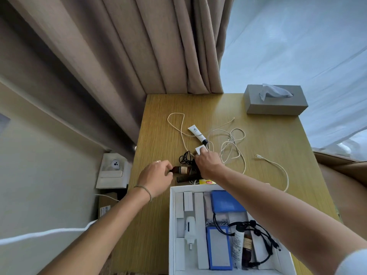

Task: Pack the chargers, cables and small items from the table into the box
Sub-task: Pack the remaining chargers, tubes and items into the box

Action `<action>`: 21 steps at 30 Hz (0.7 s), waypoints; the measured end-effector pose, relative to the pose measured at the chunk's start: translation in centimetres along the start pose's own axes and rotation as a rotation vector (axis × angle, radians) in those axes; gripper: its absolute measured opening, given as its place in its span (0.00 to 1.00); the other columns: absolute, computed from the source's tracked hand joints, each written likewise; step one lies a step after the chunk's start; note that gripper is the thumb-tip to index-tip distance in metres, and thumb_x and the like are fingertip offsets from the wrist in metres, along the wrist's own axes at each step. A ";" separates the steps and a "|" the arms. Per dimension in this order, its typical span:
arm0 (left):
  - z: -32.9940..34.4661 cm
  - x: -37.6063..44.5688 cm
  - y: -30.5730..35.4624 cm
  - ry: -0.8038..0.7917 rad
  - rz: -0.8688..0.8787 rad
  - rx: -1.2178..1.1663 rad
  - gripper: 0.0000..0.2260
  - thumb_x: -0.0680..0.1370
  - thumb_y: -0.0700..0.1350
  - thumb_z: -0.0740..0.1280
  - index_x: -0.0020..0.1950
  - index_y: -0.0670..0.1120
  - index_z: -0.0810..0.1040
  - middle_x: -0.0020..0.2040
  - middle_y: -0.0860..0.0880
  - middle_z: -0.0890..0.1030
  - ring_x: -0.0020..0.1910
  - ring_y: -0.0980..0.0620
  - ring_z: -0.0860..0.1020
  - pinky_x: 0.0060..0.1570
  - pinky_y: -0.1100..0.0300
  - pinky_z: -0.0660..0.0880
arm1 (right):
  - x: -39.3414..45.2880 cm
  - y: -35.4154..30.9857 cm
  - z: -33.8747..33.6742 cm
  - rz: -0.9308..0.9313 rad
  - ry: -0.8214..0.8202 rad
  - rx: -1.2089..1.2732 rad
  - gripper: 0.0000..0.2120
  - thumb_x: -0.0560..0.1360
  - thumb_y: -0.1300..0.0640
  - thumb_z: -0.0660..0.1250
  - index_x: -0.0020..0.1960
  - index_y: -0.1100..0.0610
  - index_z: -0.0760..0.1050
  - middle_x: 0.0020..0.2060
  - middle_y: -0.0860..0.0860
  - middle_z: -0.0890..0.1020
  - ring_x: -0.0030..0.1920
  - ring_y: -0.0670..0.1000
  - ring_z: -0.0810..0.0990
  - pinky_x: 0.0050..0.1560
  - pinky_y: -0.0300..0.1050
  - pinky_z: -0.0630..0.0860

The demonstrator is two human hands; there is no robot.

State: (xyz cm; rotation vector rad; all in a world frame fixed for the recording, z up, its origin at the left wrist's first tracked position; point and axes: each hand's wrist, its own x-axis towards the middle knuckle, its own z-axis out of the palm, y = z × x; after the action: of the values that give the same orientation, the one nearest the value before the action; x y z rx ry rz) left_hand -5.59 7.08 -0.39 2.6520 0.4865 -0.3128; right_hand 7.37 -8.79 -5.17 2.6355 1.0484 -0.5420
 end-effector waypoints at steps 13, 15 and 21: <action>3.9 3.4 -2.6 0.009 0.064 -0.003 0.14 0.78 0.42 0.67 0.63 0.52 0.76 0.58 0.54 0.78 0.49 0.56 0.77 0.44 0.61 0.78 | -0.8 2.1 -2.1 0.154 0.089 0.687 0.16 0.69 0.46 0.71 0.50 0.55 0.76 0.41 0.52 0.82 0.41 0.54 0.82 0.40 0.51 0.82; 4.6 4.1 -2.2 0.006 0.099 0.002 0.16 0.78 0.42 0.68 0.65 0.53 0.75 0.60 0.53 0.76 0.54 0.54 0.76 0.47 0.60 0.78 | -2.1 2.5 -2.9 0.171 0.135 0.868 0.17 0.69 0.46 0.72 0.54 0.54 0.78 0.43 0.52 0.84 0.43 0.53 0.83 0.44 0.54 0.83; 6.1 6.0 -0.7 -0.026 0.210 0.086 0.17 0.78 0.48 0.68 0.66 0.52 0.73 0.60 0.50 0.75 0.60 0.49 0.74 0.52 0.55 0.77 | -6.4 3.2 -4.6 0.201 0.215 1.157 0.16 0.71 0.43 0.70 0.52 0.53 0.80 0.44 0.51 0.86 0.46 0.53 0.85 0.51 0.58 0.82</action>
State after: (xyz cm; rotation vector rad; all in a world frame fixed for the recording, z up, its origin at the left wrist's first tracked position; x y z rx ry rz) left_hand -1.28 6.64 -7.78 2.7479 0.1866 -0.3091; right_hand 6.43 -13.21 2.02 3.7951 0.5379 -1.0745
